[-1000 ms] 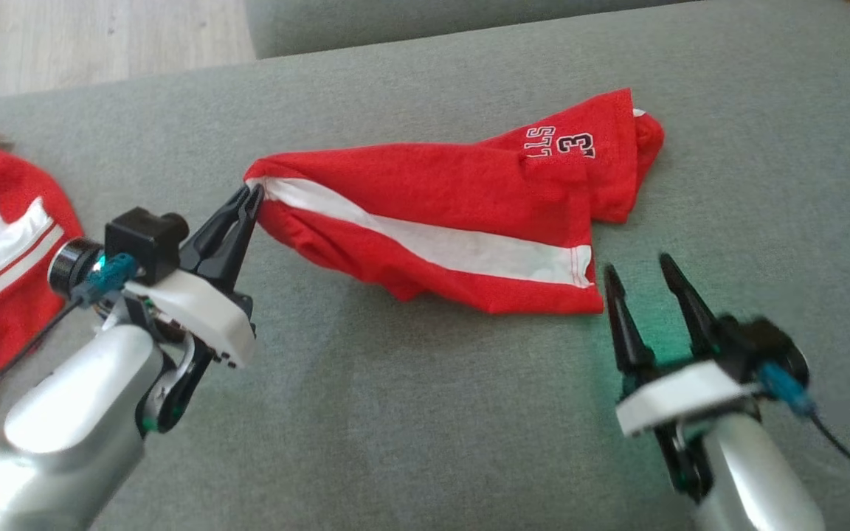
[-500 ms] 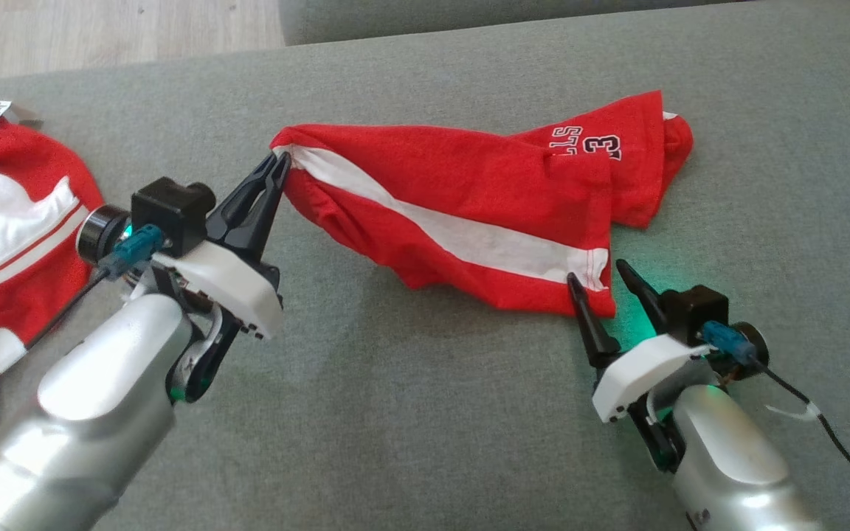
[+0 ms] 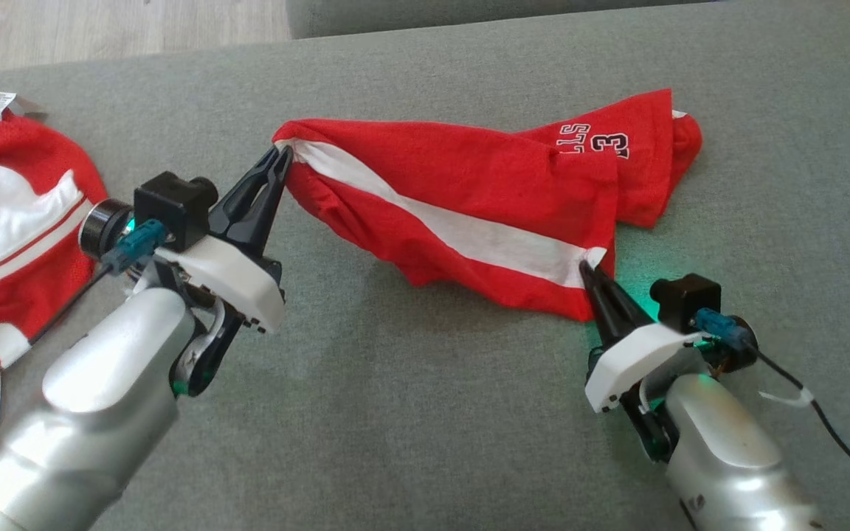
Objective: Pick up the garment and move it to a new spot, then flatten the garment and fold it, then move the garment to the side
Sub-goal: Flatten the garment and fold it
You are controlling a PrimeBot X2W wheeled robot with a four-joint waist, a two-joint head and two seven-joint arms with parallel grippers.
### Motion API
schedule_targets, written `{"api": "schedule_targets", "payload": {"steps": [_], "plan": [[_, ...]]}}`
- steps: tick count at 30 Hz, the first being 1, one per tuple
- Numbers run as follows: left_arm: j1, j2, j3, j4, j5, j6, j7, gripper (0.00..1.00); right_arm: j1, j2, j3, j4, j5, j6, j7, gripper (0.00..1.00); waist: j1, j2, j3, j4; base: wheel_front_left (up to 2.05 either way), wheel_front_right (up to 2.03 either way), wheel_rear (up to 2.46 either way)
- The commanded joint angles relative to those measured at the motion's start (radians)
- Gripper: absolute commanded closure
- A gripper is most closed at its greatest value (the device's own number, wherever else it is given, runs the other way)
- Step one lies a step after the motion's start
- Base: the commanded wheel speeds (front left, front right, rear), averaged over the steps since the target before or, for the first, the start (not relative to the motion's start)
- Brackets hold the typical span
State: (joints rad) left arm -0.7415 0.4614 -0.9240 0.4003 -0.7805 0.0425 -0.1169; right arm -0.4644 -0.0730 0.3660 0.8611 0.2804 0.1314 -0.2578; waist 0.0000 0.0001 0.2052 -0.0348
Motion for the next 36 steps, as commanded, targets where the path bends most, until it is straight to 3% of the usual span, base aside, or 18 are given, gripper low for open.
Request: {"api": "schedule_targets", "payload": {"steps": [1,5,14,20,24,30,36], "plan": [[-0.062,0.030,0.040,-0.016,0.011,0.000,-0.013,1.00,-0.021,0.002,0.015,-0.038,0.003,-0.001,-0.004,1.00,0.0000,-0.0001,-0.002,-0.001,0.00,0.00,0.00],[-0.066,0.036,0.046,-0.016,0.013,0.004,-0.030,1.00,-0.019,-0.018,-0.037,-0.124,-0.005,-0.001,-0.004,1.00,0.0000,-0.0001,-0.008,-0.007,0.00,0.00,0.00],[-0.135,0.084,0.044,-0.046,0.075,0.003,-0.055,1.00,-0.057,-0.101,-0.269,-0.484,-0.029,-0.001,-0.004,1.00,0.0000,-0.0001,-0.024,-0.039,0.00,0.00,0.00],[-0.242,0.120,0.069,-0.168,0.134,0.012,-0.074,1.00,-0.129,-0.149,-0.413,-0.715,-0.068,-0.001,-0.004,1.00,0.0000,-0.0001,-0.051,-0.059,0.00,0.00,0.00],[-0.313,0.148,0.085,-0.284,0.155,0.012,-0.045,1.00,-0.173,-0.188,-0.433,-0.819,-0.098,-0.001,-0.004,1.00,0.0000,-0.0001,-0.068,-0.074,0.00,0.00,0.00],[-0.431,0.174,0.104,-0.360,0.159,-0.004,0.051,1.00,-0.328,-0.267,-0.393,-0.764,-0.108,-0.001,0.006,1.00,0.0000,-0.0001,-0.050,-0.095,0.00,0.00,0.00],[-0.544,0.150,0.092,-0.218,0.186,-0.043,0.090,1.00,-0.550,-0.304,-0.306,-0.550,-0.097,-0.001,0.015,1.00,0.0000,-0.0001,0.046,-0.088,0.00,0.00,0.00]]}}
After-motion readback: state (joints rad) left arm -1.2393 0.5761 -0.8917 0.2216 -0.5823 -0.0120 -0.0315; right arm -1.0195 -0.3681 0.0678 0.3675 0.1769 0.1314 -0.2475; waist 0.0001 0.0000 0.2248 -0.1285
